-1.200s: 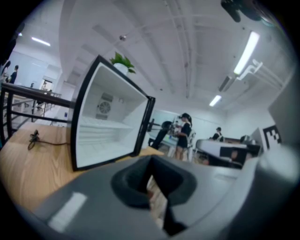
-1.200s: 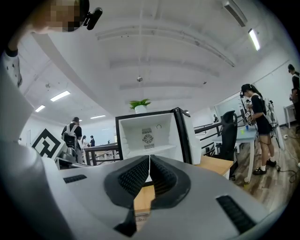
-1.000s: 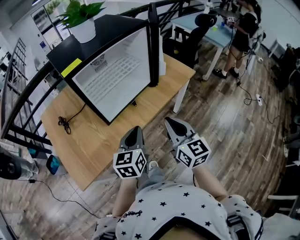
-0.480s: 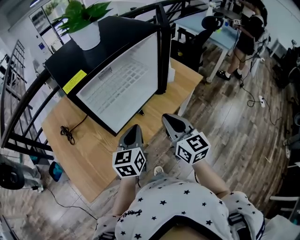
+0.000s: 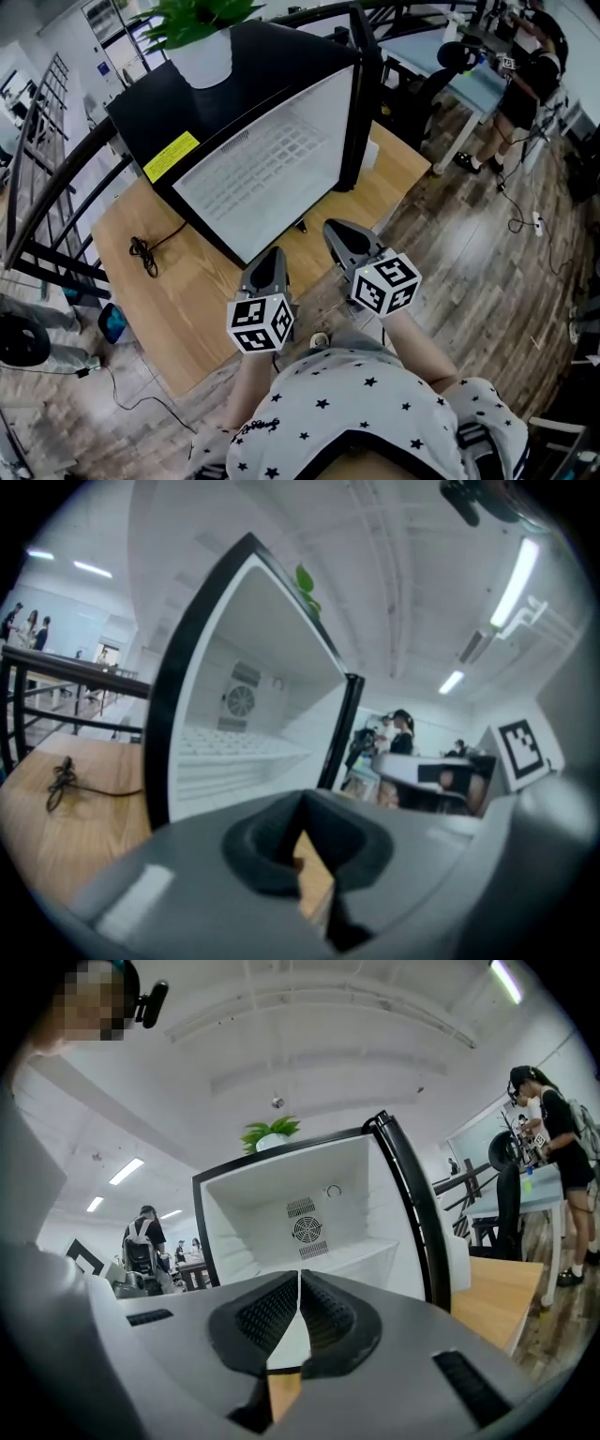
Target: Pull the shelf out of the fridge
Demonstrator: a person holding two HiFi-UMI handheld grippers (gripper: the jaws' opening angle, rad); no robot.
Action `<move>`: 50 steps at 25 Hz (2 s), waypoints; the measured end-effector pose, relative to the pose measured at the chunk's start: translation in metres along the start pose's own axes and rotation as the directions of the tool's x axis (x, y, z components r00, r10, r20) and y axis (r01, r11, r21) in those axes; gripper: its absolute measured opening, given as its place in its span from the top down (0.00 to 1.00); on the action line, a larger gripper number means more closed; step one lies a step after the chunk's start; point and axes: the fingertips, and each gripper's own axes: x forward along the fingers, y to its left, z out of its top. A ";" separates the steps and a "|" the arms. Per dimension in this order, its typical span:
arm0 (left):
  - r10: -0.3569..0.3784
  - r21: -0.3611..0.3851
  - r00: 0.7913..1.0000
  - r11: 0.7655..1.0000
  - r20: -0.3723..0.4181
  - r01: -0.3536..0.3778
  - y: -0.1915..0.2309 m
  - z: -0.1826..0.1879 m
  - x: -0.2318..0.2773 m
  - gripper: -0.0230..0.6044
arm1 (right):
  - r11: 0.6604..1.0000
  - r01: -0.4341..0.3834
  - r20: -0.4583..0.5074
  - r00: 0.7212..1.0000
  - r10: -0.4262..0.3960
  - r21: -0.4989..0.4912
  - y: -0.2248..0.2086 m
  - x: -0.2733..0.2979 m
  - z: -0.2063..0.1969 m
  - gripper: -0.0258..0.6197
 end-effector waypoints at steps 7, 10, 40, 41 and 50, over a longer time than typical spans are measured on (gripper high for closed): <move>0.086 -0.040 0.996 0.996 0.032 -0.084 0.019 0.001 0.002 0.95 | 0.988 -0.097 -0.023 0.995 0.100 0.118 -0.008 0.036 -0.006 0.92; 0.129 -0.053 0.990 0.991 0.048 -0.127 0.024 0.004 0.004 0.95 | 0.966 -0.156 -0.015 0.987 0.162 0.206 -0.011 0.051 -0.005 0.93; 0.421 -0.154 0.904 0.901 0.081 -0.406 0.038 -0.008 -0.004 0.95 | 0.448 -0.244 0.078 0.931 0.358 0.860 -0.042 0.144 -0.037 0.92; 0.426 -0.159 0.901 0.898 0.081 -0.410 0.038 -0.009 -0.005 0.95 | 0.443 -0.245 0.081 0.931 0.356 0.862 -0.042 0.147 -0.036 0.92; 0.502 -0.209 0.860 0.854 0.091 -0.476 0.050 -0.014 -0.018 0.95 | 0.410 -0.223 0.082 0.939 0.334 0.884 -0.044 0.185 -0.035 0.79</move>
